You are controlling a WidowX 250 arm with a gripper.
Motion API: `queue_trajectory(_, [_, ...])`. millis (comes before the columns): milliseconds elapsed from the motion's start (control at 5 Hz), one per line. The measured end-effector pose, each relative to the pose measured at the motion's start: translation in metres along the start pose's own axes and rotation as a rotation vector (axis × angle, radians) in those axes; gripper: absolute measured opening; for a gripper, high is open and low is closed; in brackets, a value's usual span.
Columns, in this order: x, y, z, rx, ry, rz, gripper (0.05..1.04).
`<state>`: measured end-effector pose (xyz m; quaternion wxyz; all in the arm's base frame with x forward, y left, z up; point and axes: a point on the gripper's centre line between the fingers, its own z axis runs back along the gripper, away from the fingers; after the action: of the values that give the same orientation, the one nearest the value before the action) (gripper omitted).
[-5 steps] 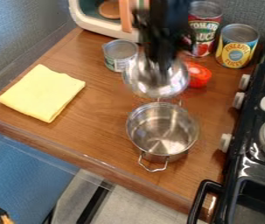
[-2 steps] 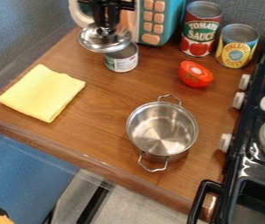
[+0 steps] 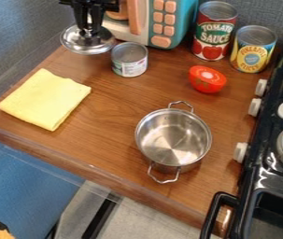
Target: Open the silver pot and put the cover to the left side of the table
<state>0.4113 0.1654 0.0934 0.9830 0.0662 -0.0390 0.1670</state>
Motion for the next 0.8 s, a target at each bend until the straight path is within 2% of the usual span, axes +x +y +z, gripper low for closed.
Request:
queue_trajectory(200, [0.001, 0.010, -0.006, 0.025, 0.000, 0.033, 0.283])
queue_trajectory(600, [0.002, 0.016, -0.035, 0.063, 0.036, 0.070, 0.283])
queue_trajectory(800, [0.004, 0.018, -0.035, 0.070, 0.022, 0.075, 0.283])
